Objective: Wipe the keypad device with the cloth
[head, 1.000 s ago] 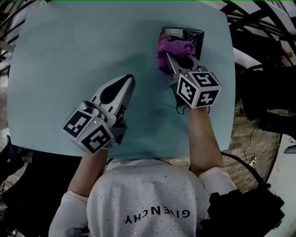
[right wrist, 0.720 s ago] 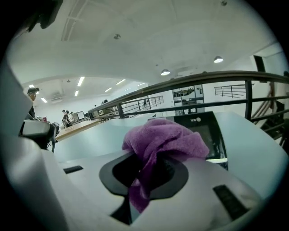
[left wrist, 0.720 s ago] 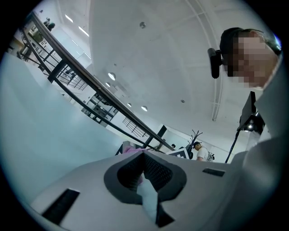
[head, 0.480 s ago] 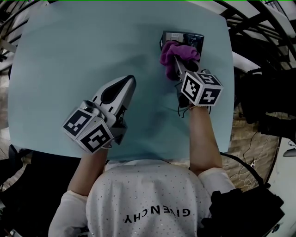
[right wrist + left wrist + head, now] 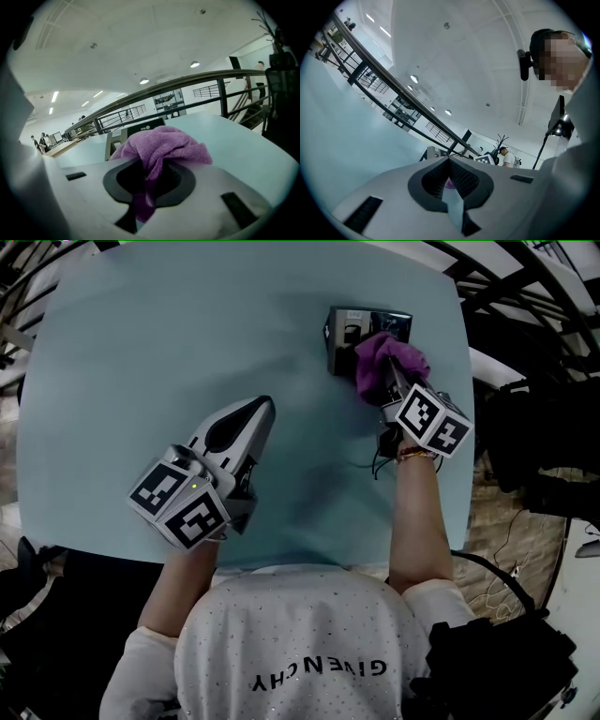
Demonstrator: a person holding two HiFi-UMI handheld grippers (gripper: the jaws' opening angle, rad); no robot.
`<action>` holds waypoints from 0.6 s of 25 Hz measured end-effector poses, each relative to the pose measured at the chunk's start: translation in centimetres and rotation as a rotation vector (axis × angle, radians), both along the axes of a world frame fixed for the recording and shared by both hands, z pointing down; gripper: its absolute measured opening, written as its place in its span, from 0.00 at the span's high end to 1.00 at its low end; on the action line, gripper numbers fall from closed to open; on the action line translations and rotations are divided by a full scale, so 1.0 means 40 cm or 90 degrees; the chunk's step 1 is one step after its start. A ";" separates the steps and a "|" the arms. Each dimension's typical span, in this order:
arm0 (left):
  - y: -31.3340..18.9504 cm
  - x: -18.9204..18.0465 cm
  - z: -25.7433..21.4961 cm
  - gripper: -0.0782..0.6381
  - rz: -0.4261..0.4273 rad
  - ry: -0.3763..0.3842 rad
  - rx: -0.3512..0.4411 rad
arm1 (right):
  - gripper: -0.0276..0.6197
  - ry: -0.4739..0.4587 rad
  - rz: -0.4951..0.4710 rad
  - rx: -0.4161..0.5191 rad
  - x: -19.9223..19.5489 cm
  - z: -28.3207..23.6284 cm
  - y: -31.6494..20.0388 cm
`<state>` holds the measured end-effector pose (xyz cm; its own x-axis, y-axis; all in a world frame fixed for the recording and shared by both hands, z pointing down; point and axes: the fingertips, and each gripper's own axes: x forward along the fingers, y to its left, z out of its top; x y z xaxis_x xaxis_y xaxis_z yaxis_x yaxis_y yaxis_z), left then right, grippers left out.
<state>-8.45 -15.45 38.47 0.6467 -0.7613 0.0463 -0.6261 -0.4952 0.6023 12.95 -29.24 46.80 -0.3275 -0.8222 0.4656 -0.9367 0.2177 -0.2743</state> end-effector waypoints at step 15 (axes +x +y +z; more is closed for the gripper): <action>0.030 -0.015 0.004 0.89 0.018 0.002 0.011 | 0.87 0.006 0.082 0.061 0.057 -0.070 0.002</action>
<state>-9.04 -14.25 38.61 0.6685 -0.7431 0.0309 -0.6093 -0.5233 0.5958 15.25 -29.15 43.99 -0.2129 -0.8980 0.3850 -0.9609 0.1211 -0.2491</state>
